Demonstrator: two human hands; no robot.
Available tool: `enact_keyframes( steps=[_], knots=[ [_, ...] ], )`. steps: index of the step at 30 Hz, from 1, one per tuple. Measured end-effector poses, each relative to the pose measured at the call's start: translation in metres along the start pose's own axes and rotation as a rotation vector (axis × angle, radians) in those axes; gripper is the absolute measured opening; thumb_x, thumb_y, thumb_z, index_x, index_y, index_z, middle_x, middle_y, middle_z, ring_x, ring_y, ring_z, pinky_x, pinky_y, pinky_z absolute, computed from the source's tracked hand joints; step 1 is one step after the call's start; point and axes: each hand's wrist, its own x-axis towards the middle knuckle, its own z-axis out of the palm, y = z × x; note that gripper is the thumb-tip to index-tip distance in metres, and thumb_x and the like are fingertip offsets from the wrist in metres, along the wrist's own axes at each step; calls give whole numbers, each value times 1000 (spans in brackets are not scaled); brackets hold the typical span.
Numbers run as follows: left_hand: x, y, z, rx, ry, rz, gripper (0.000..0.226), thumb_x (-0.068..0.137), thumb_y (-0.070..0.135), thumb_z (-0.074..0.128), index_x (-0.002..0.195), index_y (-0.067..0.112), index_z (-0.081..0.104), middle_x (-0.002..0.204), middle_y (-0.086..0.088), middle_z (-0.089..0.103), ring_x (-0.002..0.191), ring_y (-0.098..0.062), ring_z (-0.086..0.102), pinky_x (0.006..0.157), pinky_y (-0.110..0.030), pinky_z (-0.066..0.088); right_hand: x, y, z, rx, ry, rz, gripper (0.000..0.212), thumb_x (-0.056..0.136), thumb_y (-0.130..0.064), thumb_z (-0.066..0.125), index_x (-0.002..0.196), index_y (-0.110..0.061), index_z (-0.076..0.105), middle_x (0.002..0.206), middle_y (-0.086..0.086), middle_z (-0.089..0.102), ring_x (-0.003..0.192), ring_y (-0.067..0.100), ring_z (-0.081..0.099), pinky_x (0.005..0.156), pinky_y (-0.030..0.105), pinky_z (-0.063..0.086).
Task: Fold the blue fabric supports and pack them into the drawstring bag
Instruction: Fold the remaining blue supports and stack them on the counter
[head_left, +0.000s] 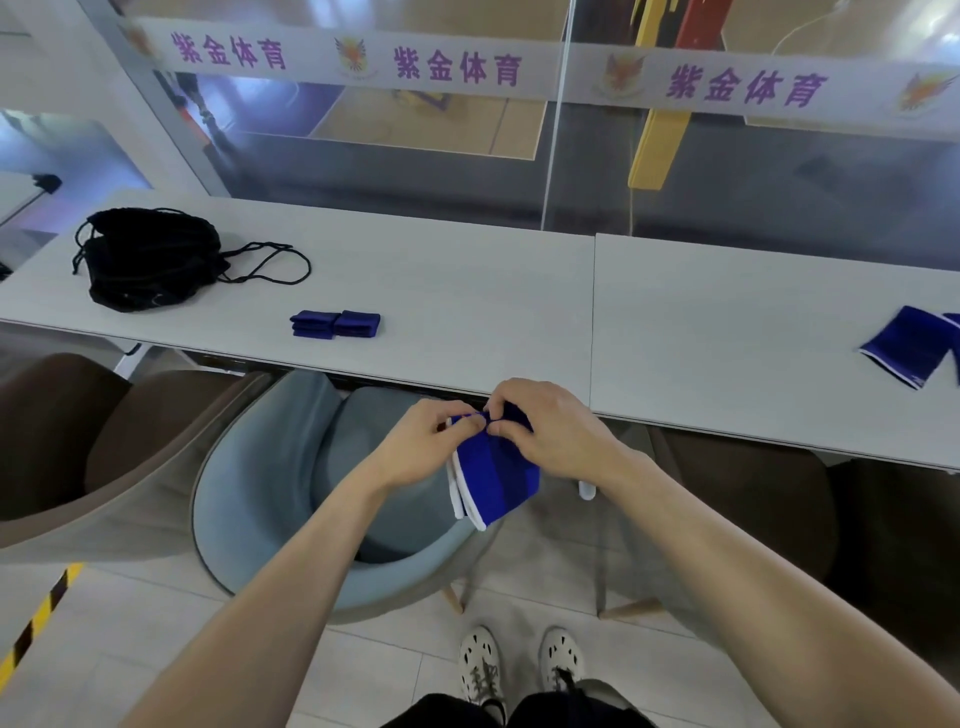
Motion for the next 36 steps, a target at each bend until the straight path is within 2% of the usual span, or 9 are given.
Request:
enact_keyframes(
  steps=[6, 10, 12, 14, 16, 19, 25, 33, 36],
  knots=[
    [1, 7, 10, -222, 29, -138, 38, 112, 15, 44, 79, -6, 45, 81, -14, 42, 81, -26, 37, 74, -40, 35, -2, 0, -2, 11, 40, 26, 11, 104, -22, 65, 95, -19, 59, 95, -6, 70, 88, 18, 61, 77, 28, 47],
    [2, 9, 11, -199, 10, -90, 33, 108, 21, 53, 82, 2, 57, 79, -10, 56, 79, -22, 49, 75, -39, 41, -2, -1, -2, 5, 90, 59, 10, 104, -27, 64, 98, -20, 60, 96, -8, 67, 89, 16, 59, 75, 18, 39],
    [5, 7, 11, -50, 14, -45, 22, 97, 25, 60, 92, 4, 66, 83, -17, 67, 77, -33, 57, 73, -51, 47, -2, -2, 0, -9, 112, 70, 11, 104, -27, 64, 99, -18, 60, 96, -8, 66, 89, 16, 58, 75, 23, 37],
    [7, 5, 12, 39, 18, -24, 26, 94, 27, 57, 99, 4, 68, 89, -24, 70, 80, -43, 61, 74, -58, 50, -3, -1, 1, 7, 107, 88, 12, 103, -28, 64, 97, -20, 59, 95, -8, 67, 88, 16, 59, 76, 26, 39],
    [7, 5, 11, 19, 5, -48, 32, 95, 29, 52, 96, 0, 66, 91, -29, 67, 77, -35, 59, 73, -55, 48, -3, 3, -2, 98, 73, 129, 14, 99, -32, 69, 101, -26, 56, 98, -10, 70, 90, 14, 64, 73, 29, 47],
    [8, 7, 7, -103, -11, -115, 38, 91, 24, 51, 97, -12, 60, 89, -30, 66, 83, -24, 57, 82, -43, 44, -5, 13, -11, 290, -52, 256, 44, 91, -39, 83, 125, -36, 54, 105, -9, 75, 93, 11, 72, 77, 28, 58],
    [11, 1, 5, -313, -16, -216, 33, 86, 19, 55, 90, -14, 51, 88, -13, 55, 87, -24, 48, 87, -37, 41, -9, 30, -5, 475, 66, 371, 18, 90, -36, 87, 97, -30, 72, 94, -5, 77, 93, 23, 74, 83, 42, 63],
    [14, -7, 21, -531, -18, -320, 29, 83, 24, 61, 101, 1, 66, 98, -18, 68, 96, -28, 62, 96, -41, 51, -15, 26, 9, 610, 221, 453, 26, 98, -31, 80, 119, -23, 67, 113, -6, 77, 104, 17, 74, 92, 42, 63],
    [17, -13, 25, -640, 97, -321, 34, 81, 26, 64, 104, 1, 65, 104, -23, 65, 103, -34, 60, 100, -52, 51, -22, 32, 6, 739, 101, 536, 38, 92, -36, 87, 122, -23, 68, 114, -4, 80, 105, 19, 78, 90, 42, 66]
  ],
)
